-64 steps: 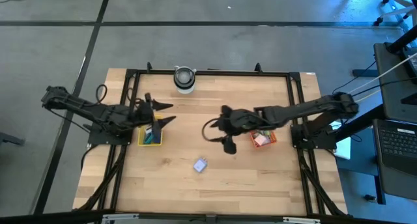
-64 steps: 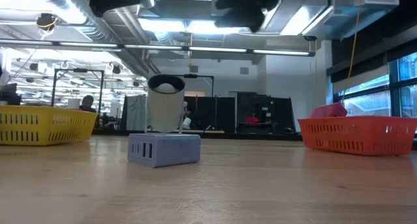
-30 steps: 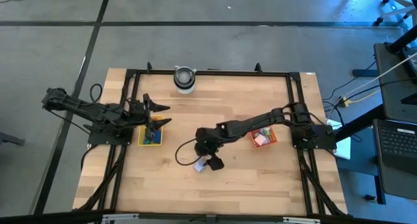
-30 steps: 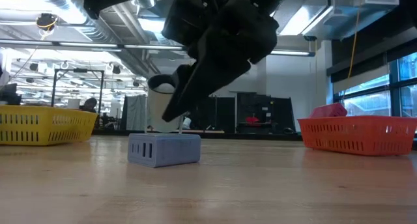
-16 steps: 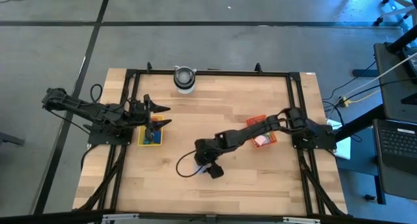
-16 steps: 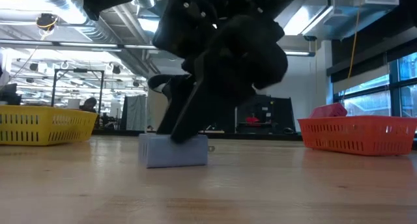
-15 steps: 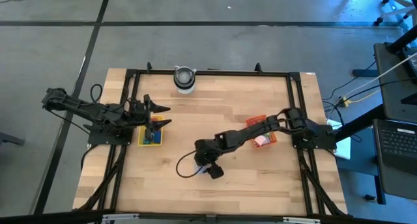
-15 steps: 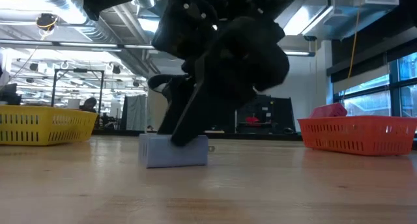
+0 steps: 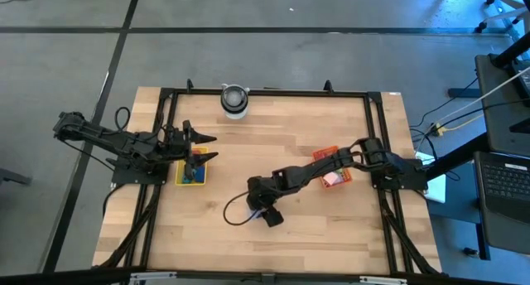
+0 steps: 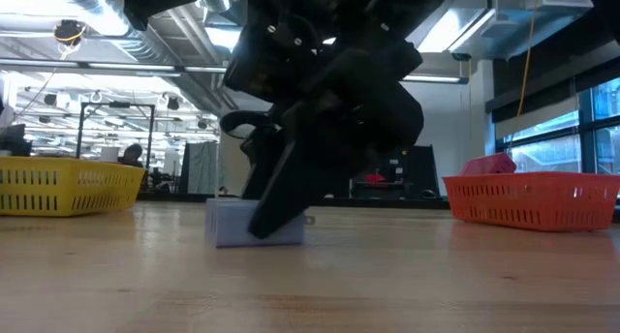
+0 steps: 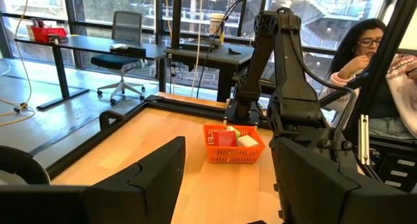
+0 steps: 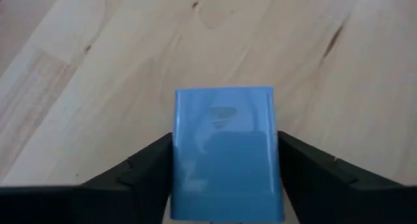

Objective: Pick & Place Office items
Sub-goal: Put the light purple charger adapter into the orange bin, then return to Home Position

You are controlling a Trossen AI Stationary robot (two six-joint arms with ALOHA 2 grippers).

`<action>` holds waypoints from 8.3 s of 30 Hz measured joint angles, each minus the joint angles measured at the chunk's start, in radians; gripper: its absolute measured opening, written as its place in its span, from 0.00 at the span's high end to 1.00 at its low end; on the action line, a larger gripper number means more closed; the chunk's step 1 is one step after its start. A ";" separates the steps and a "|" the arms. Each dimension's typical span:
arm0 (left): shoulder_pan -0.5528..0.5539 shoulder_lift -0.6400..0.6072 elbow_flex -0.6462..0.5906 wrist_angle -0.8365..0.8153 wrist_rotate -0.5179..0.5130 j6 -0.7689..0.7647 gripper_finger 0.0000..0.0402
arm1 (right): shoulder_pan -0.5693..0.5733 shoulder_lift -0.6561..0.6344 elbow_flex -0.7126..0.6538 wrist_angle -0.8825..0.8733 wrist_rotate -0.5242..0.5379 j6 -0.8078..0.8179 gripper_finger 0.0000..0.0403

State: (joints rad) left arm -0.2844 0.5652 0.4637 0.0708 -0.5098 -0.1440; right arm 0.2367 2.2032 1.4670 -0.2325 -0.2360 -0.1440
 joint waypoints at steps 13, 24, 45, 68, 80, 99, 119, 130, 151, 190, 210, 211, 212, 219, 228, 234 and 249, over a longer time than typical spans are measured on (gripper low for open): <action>0.000 0.000 0.000 0.000 -0.002 0.007 0.42 | -0.039 -0.029 -0.001 -0.026 -0.039 0.032 0.48; 0.000 -0.016 0.000 0.000 0.006 0.017 0.42 | -0.166 -0.284 -0.004 -0.090 0.012 0.026 0.48; -0.003 -0.190 0.000 -0.171 0.058 0.015 0.42 | -0.240 -1.250 -0.700 -0.098 0.472 0.449 0.48; 0.060 -0.209 -0.362 0.348 0.058 0.149 0.42 | -0.105 -1.437 -0.933 -0.373 0.704 0.893 0.48; 0.060 -0.217 -0.362 0.344 0.074 0.142 0.42 | -0.023 -1.421 -1.036 -0.417 0.726 1.139 0.48; 0.060 -0.217 -0.362 0.334 0.100 0.138 0.42 | -0.022 -1.357 -1.135 -0.152 0.658 1.184 0.42; 0.060 -0.217 -0.362 0.323 0.163 0.112 0.42 | -0.030 -1.358 -1.136 -0.151 0.639 1.169 0.30; 0.060 -0.217 -0.362 0.300 0.163 0.104 0.42 | -0.030 -1.358 -1.064 -0.184 0.659 1.124 0.28; 0.060 -0.217 -0.362 0.305 0.155 0.096 0.42 | -0.030 -1.363 -1.063 -0.240 0.702 1.176 0.28; 0.060 -0.520 -0.326 0.012 0.108 0.210 0.42 | 0.019 -1.863 -1.043 -0.030 0.556 0.379 0.37; 0.060 -0.562 -0.398 -0.004 0.116 0.209 0.42 | 0.019 -1.929 -1.326 0.320 0.297 0.188 0.37; 0.060 -0.562 -0.409 0.011 0.112 0.209 0.42 | 0.019 -1.933 -1.338 0.334 0.298 0.189 0.37; 0.062 -0.562 -0.425 0.030 0.109 0.210 0.42 | 0.019 -1.936 -1.354 0.358 0.298 0.191 0.37; 0.135 -0.565 -0.455 0.027 0.124 0.195 0.42 | 0.018 -1.949 -1.409 0.444 0.298 0.184 0.42; 0.256 -0.565 -0.455 0.003 0.242 0.157 0.42 | 0.015 -1.950 -1.424 0.441 0.296 0.193 0.43; 0.296 -0.564 -0.455 0.000 0.304 0.146 0.42 | -0.004 -1.950 -1.453 0.450 0.296 0.221 0.43; 0.320 -0.560 -0.455 -0.015 0.212 0.131 0.42 | -0.012 -1.949 -1.452 0.419 0.248 0.075 0.43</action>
State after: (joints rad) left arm 0.0357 0.0055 0.0086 0.0555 -0.2978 -0.0134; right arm 0.2251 0.2546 0.0151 0.1861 0.0116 -0.0688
